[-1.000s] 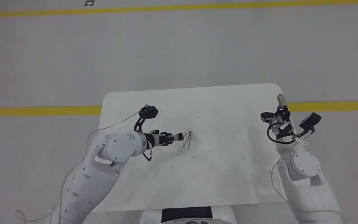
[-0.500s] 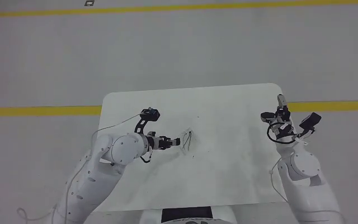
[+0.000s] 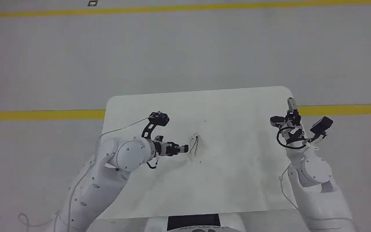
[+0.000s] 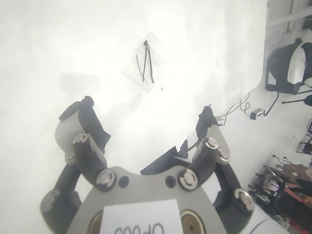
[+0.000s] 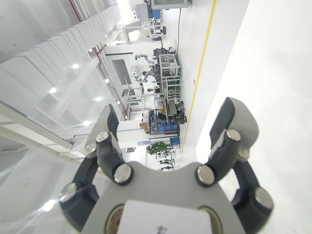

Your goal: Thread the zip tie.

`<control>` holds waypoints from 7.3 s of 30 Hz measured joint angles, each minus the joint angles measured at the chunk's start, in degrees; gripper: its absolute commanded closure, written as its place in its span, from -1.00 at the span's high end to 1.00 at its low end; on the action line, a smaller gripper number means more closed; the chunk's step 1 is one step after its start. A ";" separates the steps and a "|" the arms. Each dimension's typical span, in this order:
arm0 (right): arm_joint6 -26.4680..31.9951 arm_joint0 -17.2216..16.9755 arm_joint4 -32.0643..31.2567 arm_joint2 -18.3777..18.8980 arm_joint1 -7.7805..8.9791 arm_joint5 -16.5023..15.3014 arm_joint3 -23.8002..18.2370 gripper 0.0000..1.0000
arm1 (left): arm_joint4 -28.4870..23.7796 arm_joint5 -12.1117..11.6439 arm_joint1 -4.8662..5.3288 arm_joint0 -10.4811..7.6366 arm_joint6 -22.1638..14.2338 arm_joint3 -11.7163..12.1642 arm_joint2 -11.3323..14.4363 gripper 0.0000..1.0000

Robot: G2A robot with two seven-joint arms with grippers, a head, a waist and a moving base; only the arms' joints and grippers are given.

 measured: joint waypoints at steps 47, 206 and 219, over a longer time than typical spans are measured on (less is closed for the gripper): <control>0.00 0.00 0.00 0.00 0.00 0.00 0.00 1.00 | 5.14 -1.08 -2.99 -14.78 -6.90 7.17 16.66 1.00; 0.00 0.00 0.00 0.00 0.00 0.00 0.00 1.00 | 14.16 3.02 -19.01 -27.29 1.25 39.94 33.57 -1.00; 0.00 0.00 0.00 0.00 0.00 0.00 0.00 1.00 | 22.94 1.34 -12.00 -14.59 -2.23 17.94 22.41 -1.00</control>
